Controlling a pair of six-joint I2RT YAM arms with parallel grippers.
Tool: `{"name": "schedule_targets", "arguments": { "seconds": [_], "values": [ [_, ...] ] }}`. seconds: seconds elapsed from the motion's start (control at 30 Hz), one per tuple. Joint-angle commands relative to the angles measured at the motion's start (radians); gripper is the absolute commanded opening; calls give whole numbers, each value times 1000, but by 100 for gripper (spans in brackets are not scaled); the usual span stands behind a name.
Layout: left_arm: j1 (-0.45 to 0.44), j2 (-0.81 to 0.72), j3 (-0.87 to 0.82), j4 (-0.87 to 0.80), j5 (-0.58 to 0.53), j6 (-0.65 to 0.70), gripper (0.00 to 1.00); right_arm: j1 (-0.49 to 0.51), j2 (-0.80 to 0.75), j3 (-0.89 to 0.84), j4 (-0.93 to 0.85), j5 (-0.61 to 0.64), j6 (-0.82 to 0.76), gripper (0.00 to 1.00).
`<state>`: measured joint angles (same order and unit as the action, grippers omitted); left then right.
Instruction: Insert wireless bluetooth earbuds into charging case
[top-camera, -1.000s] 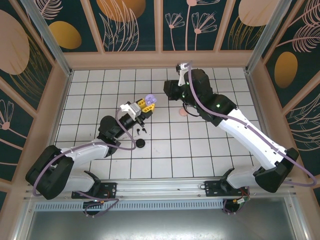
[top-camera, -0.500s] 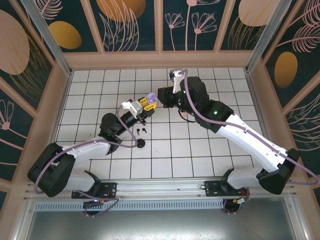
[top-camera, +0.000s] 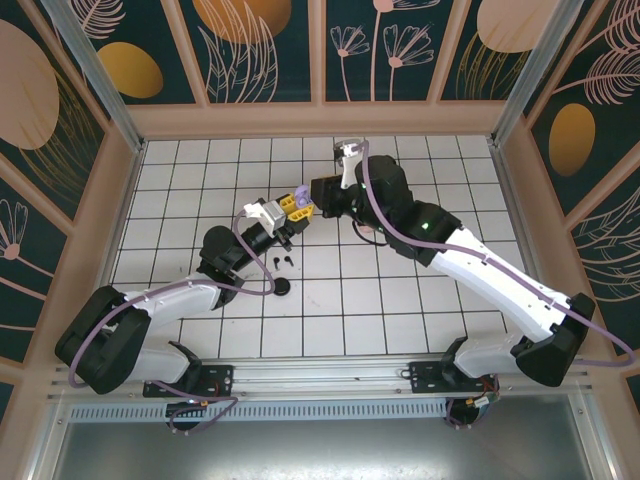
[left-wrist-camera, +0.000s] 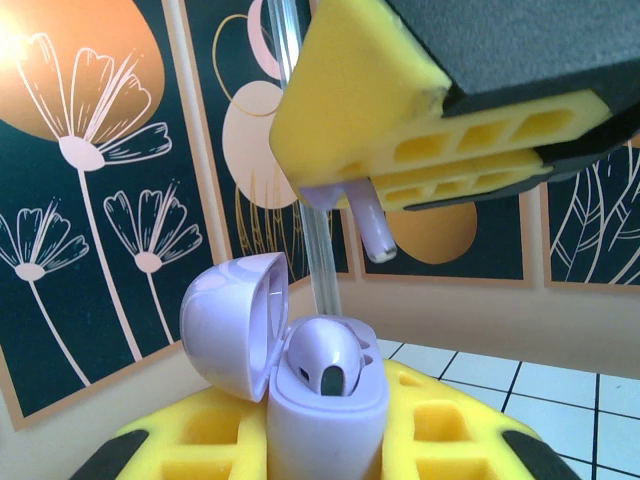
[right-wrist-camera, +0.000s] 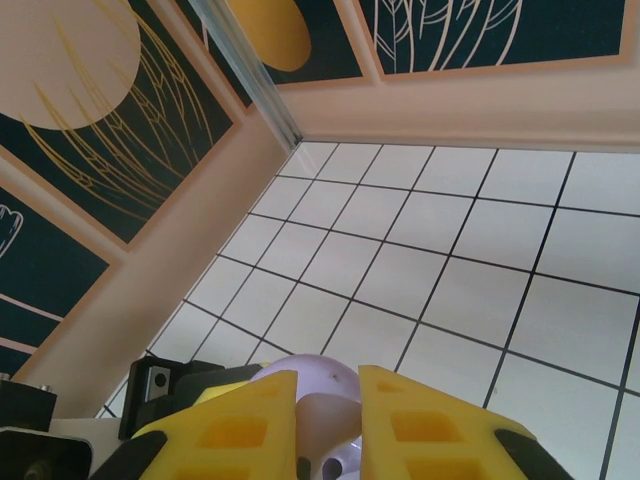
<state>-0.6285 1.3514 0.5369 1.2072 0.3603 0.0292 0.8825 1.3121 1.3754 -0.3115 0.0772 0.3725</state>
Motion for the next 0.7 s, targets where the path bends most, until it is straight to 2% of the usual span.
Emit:
{"name": "schedule_targets", "arguments": {
  "seconds": [0.0,0.67],
  "values": [
    [4,-6,32,15,19,-8,0,10,12,-15,45,-15,13,19],
    [4,-16,38,5,24,-7,0,16,32,-43,63,6,12,18]
  ]
}}
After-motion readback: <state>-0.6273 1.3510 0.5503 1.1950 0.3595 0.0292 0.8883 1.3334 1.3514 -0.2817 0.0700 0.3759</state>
